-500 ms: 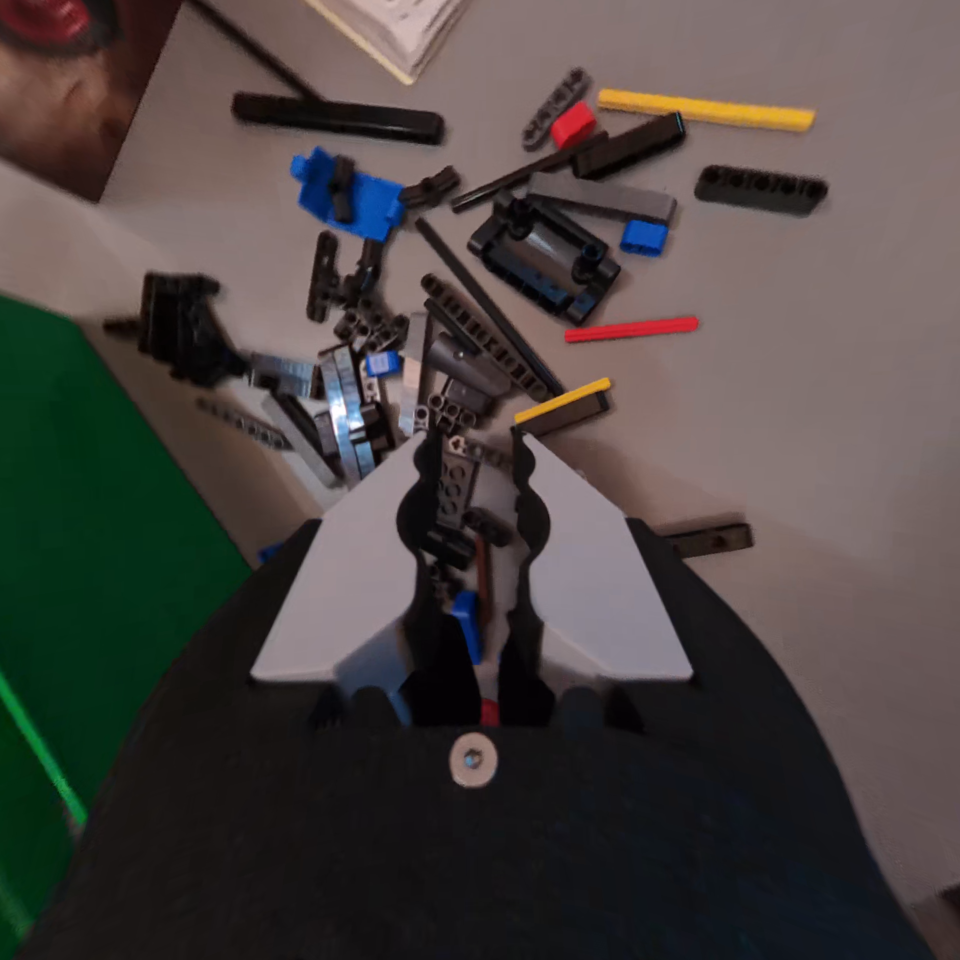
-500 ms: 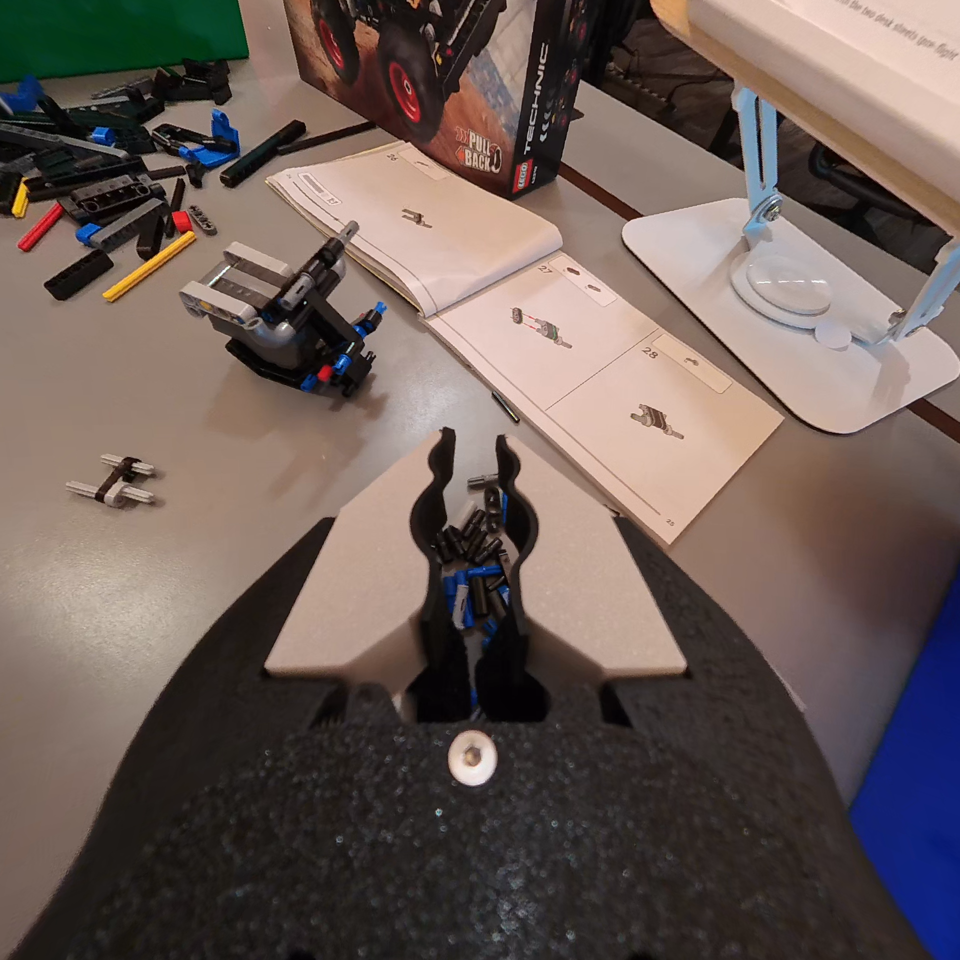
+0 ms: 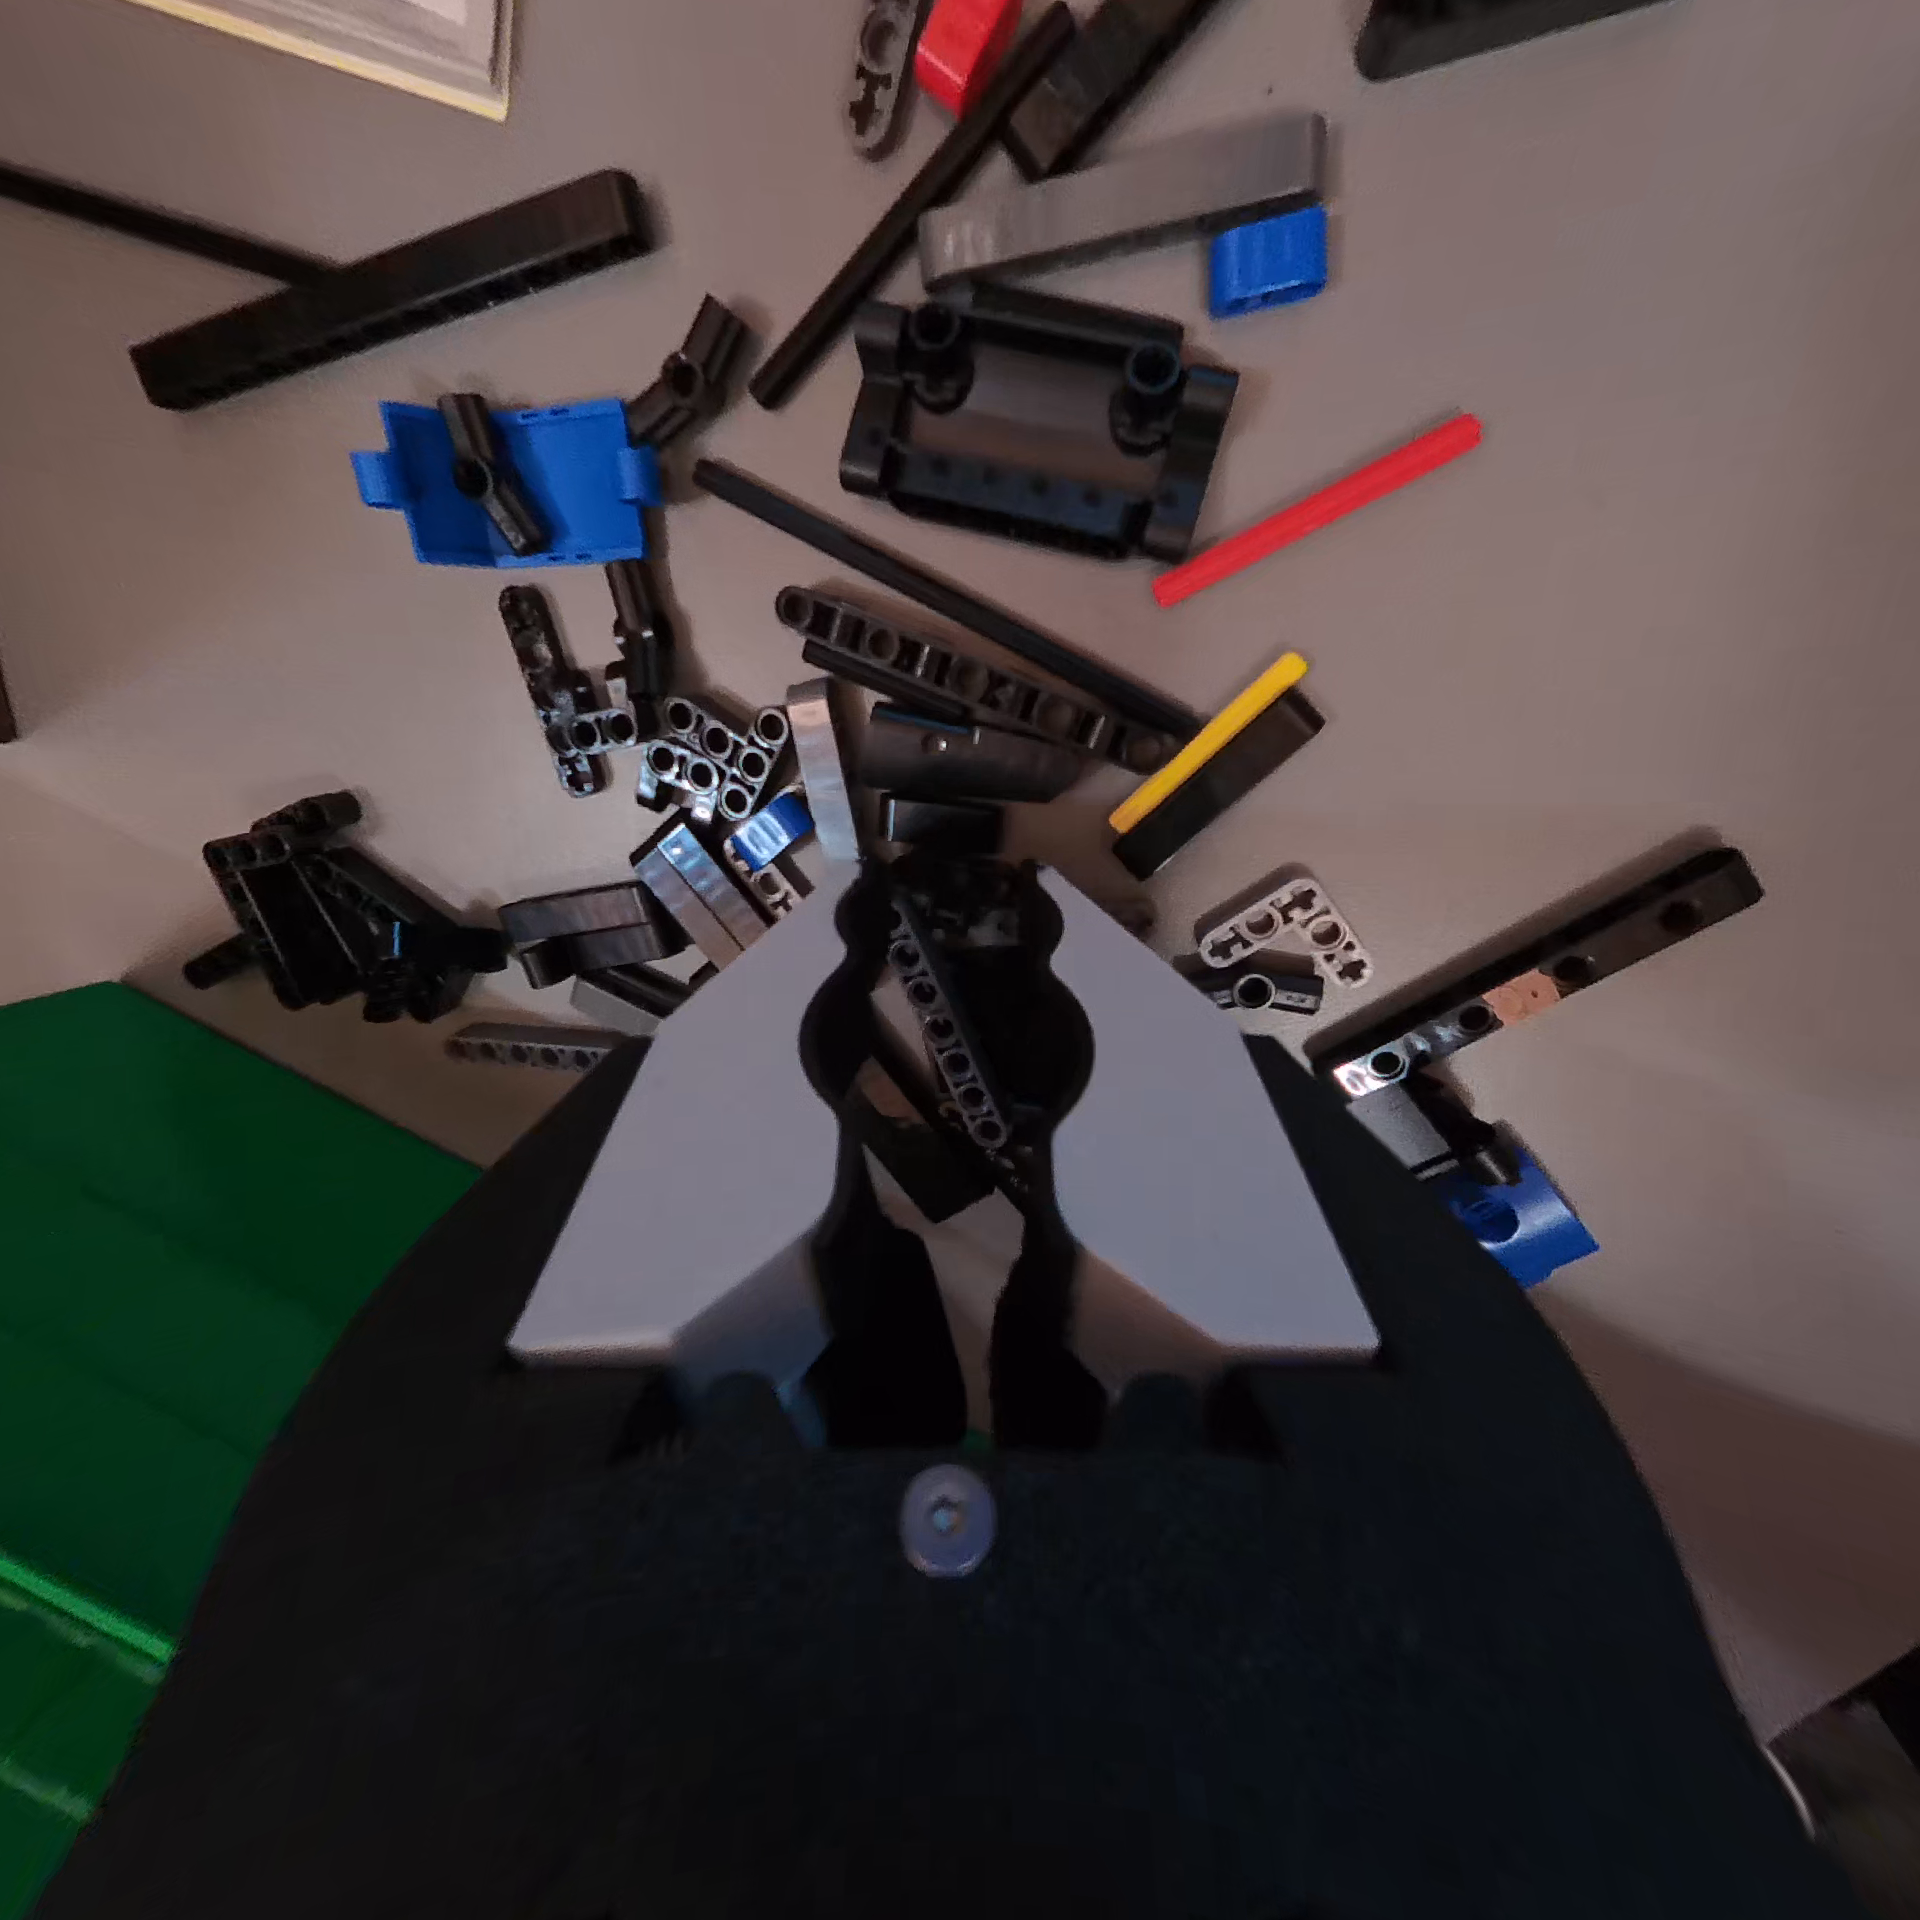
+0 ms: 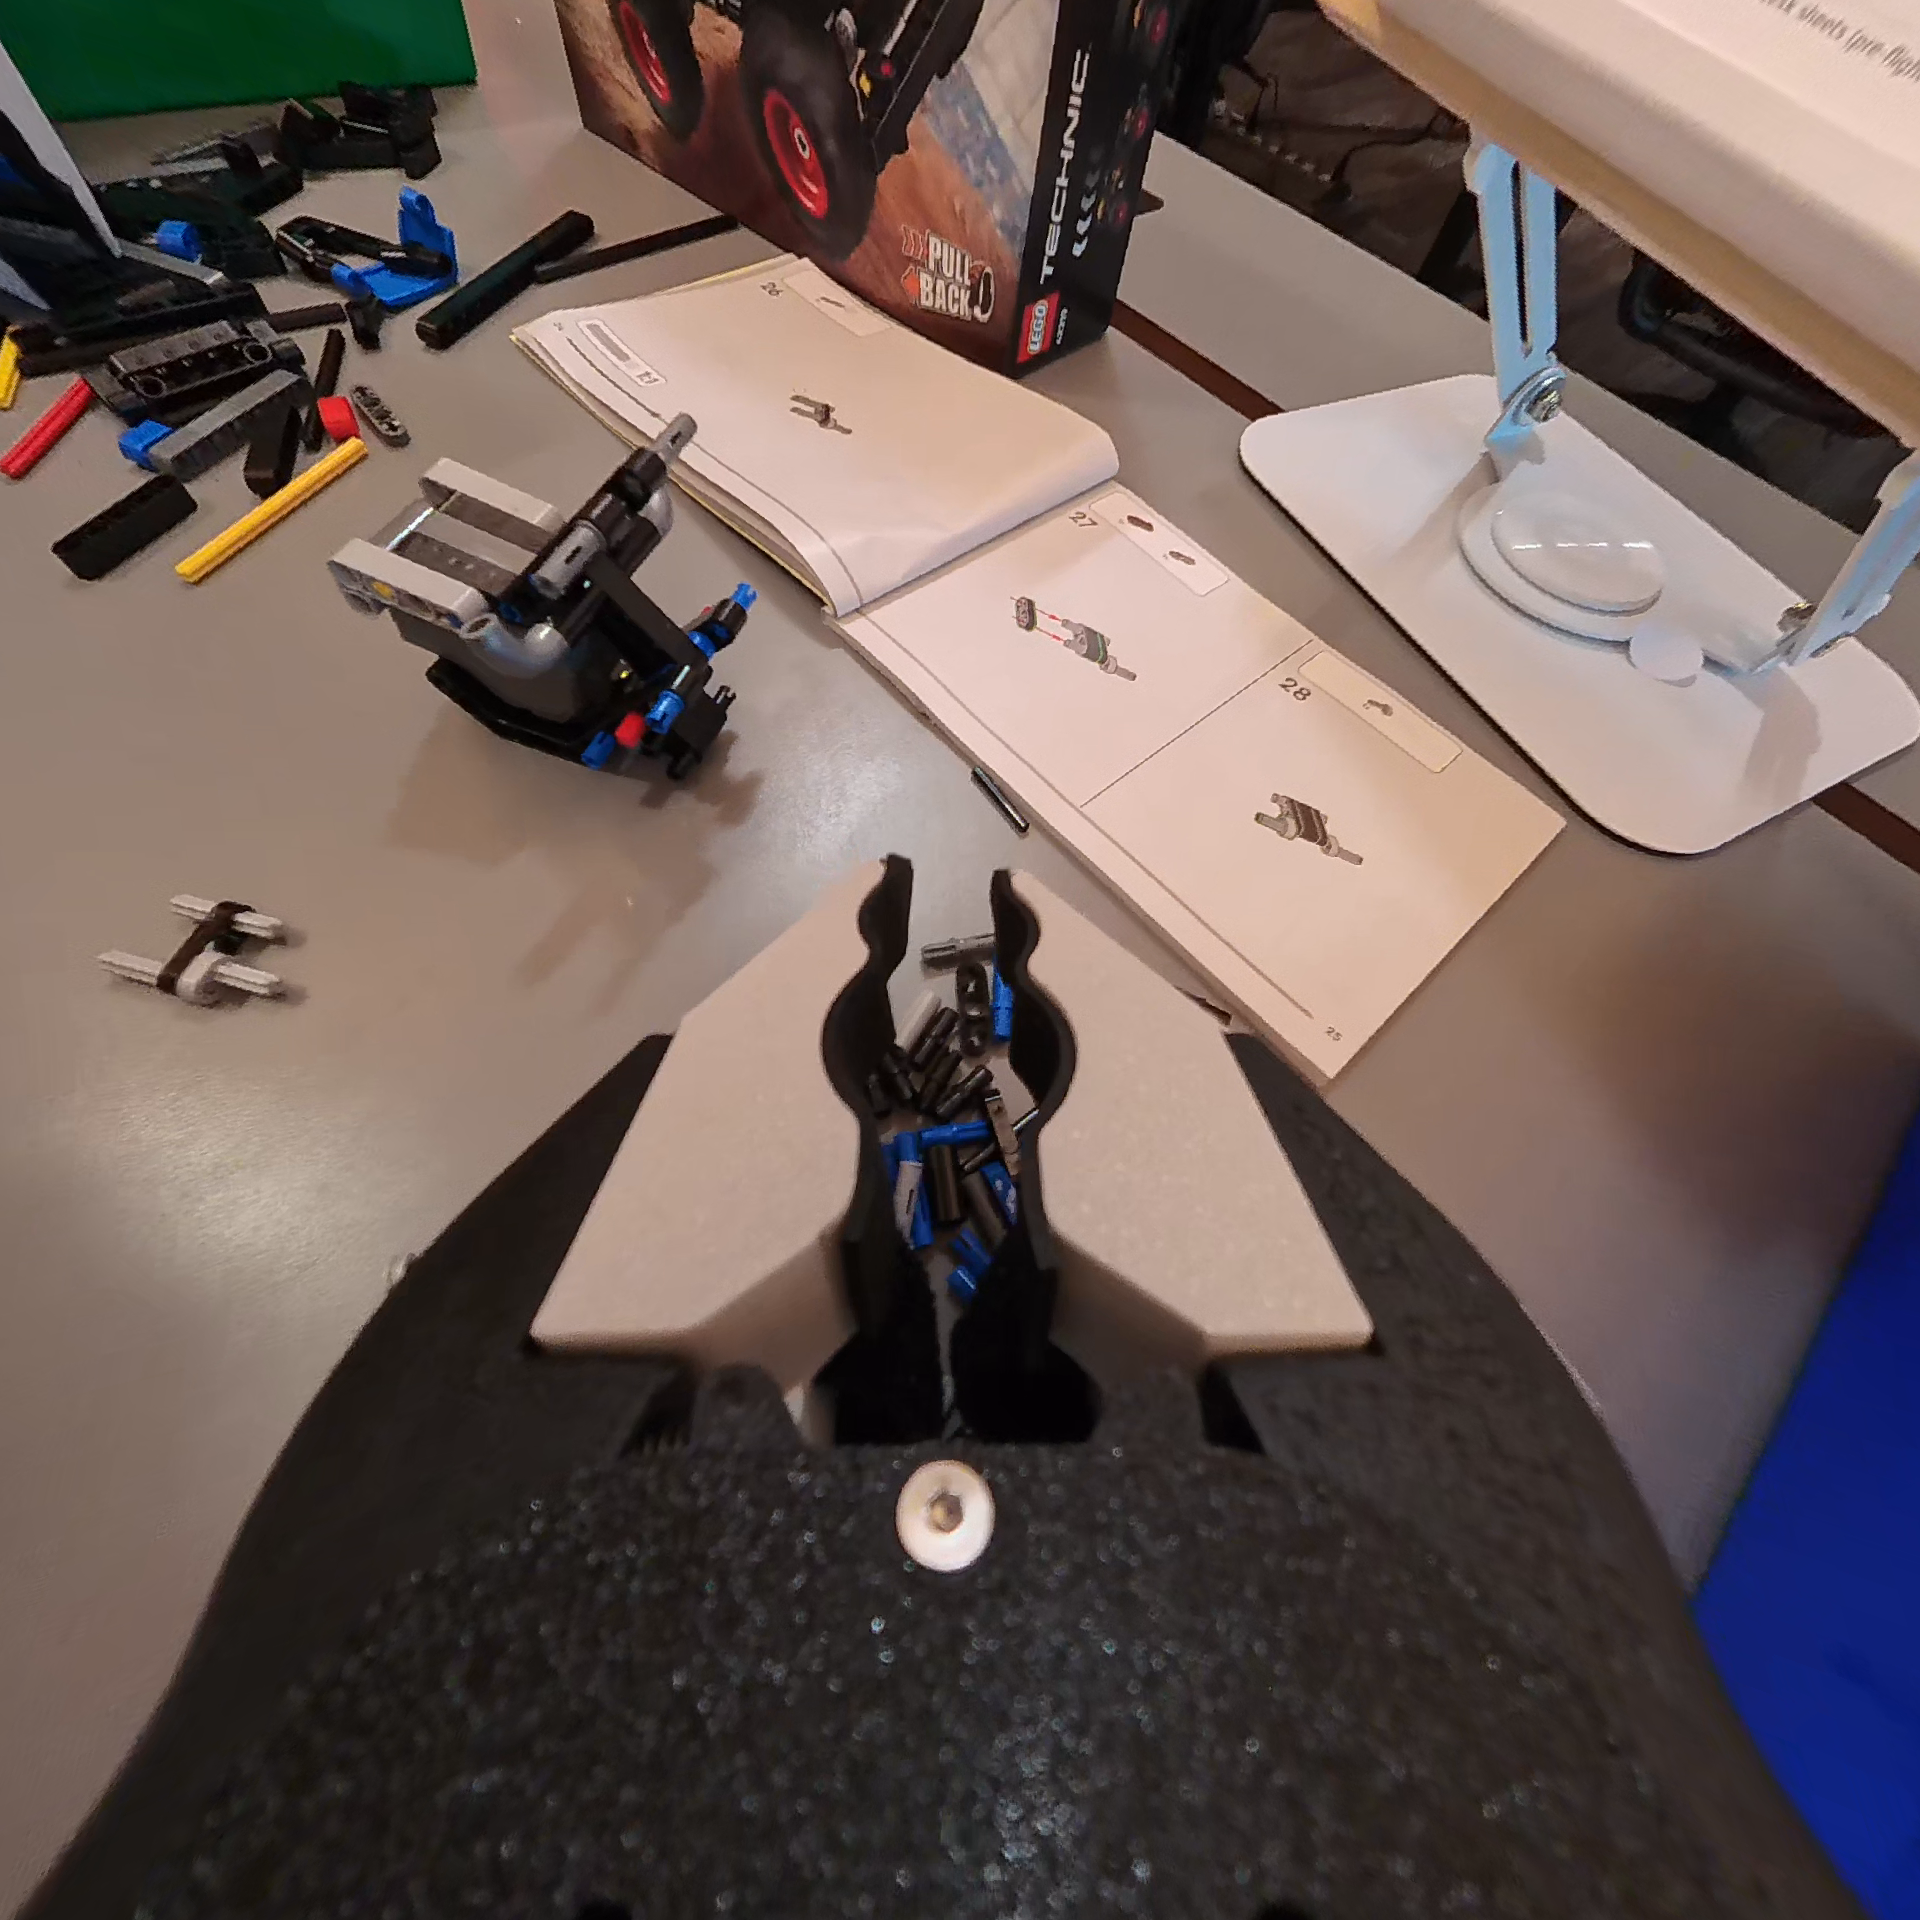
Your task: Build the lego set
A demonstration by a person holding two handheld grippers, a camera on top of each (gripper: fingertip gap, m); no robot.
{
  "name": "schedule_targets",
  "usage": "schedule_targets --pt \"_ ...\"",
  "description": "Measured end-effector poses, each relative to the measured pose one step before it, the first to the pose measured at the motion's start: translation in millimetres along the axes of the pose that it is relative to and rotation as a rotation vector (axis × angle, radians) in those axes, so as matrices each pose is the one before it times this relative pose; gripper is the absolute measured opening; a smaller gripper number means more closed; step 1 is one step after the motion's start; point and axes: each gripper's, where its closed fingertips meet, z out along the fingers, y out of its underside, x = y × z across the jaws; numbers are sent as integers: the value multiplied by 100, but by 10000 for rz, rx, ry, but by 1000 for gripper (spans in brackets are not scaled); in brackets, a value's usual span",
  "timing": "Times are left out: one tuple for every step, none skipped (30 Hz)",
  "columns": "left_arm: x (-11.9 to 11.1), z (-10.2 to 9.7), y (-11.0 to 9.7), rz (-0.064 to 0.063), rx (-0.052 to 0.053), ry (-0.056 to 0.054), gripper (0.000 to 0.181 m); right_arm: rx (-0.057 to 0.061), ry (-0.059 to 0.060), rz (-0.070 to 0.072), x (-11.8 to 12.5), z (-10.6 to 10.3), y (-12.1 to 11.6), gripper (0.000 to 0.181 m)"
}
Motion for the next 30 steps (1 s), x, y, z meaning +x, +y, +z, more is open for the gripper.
schedule_targets --pt "33 16 -34 73 16 70 22 -19 -13 -8 -32 53 67 15" --pt "20 -4 -15 39 -8 57 22 -26 -14 -10 -30 67 67 15" --pt "41 1 -17 30 -7 46 22 -33 -8 -18 -16 65 98 15" --pt "107 -25 28 40 -11 41 22 -42 4 -25 2 71 115 15" --pt "125 -35 70 17 -31 30 22 -47 22 -23 48 67 124 14" --pt "104 -77 232 1 -119 -4 22 -32 16 -13 50 55 95 14" --pt "83 -98 395 0 -191 -17 22 -17 -5 9 24 38 58 14" --pt "96 -93 432 -31 -172 -22 22 -1 -23 28 -13 10 13 14" --pt "69 -72 332 -70 -87 -21 22 5 -31 25 -52 7 -8 14" --pt "43 -28 169 -96 -6 -20 22 7 -19 1 -57 -7 -30 14" --pt "-42 13 40 -100 24 -53 22 8 -4 -26 -48 -8 -34 14" --pt "-175 2 -15 -89 17 -123 22 6 7 -40 -54 -11 -36 14" --pt "-157 1 -147 -98 76 -75 28 -7 3 -43 -40 -9 -10 14" --pt "-43 -10 -353 -128 176 33 31 -7 4 -34 -32 -14 -5 14" --pt "25 -4 -479 -88 251 81 31 3 9 -25 -13 -30 -27 14" --pt "70 46 -440 2 206 78 31 11 14 -19 13 -30 -43 14" --pt "-88 104 -214 94 50 -41 30 12 15 -17 26 -40 -48 14" --pt "-168 142 -21 155 -82 -109 30 11 15 -17 37 -40 -34 14" --pt "-84 75 -116 141 -24 -41 28 -3 21 -14 47 -28 -3 14" --pt "-1 38 -242 107 53 37 28 -9 23 -12 55 -21 0 14" --pt "-12 62 -233 54 53 51 28 -5 15 -13 35 -16 3 14" --pt "-135 83 -120 22 -8 5 28 -5 1 -10 8 -3 7 14" --pt "-163 60 -96 22 -8 -3 28 -10 -5 -5 -8 6 18 14" --pt "-111 39 -138 18 38 12 26 -12 -6 -13 -30 19 18 14" --pt "-93 0 -122 20 44 4 21 -16 -2 -27 -28 25 29 14" --pt "96 -40 -48 29 25 92 18 -23 5 -37 -22 22 47 14" --pt "178 -105 -70 -9 66 129 15 -29 6 -39 -27 34 44 14" --pt "45 -229 -171 -41 186 11 9 -19 16 -37 -2 12 38 14" --pt "20 -311 -194 -81 248 -19 6 -11 15 -36 -2 8 8 14" --pt "67 -409 -261 -166 311 19 5 -1 12 -24 4 -8 -12 14"
